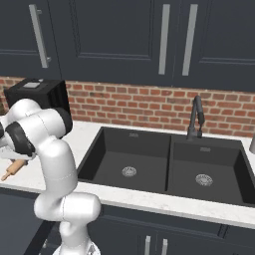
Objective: Pick the rolling pin from the drawer and place it on the counter.
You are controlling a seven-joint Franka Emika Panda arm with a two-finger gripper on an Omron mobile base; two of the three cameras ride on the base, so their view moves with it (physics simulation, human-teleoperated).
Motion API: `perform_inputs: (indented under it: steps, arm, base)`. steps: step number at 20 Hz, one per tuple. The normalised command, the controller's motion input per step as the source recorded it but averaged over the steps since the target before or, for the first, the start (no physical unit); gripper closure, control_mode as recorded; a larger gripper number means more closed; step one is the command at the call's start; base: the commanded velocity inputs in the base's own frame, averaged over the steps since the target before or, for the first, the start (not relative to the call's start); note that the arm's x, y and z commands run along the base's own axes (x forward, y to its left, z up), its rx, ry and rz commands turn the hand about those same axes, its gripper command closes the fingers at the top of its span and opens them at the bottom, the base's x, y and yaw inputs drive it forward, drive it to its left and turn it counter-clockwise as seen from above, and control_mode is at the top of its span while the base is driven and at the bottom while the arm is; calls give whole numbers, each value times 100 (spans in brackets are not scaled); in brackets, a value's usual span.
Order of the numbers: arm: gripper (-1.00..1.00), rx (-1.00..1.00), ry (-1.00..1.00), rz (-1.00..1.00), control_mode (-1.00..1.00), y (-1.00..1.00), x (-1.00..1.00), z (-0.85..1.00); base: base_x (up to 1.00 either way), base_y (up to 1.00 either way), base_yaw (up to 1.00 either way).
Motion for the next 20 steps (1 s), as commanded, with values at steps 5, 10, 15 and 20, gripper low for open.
perform_inputs:
  steps: [5, 10, 15, 20]
  arm:
    - [-100, 0, 0, 0, -100, 0, 0, 0]
    - [-100, 0, 0, 0, -100, 0, 0, 2]
    - [-100, 0, -18, 0, -100, -25, -27, 67]
    - [-100, 0, -21, 5, -100, -54, -68, 100]
  base:
    - [0, 0, 0]
    - [0, 0, 0]
    - [0, 0, 0]
    - [0, 0, 0]
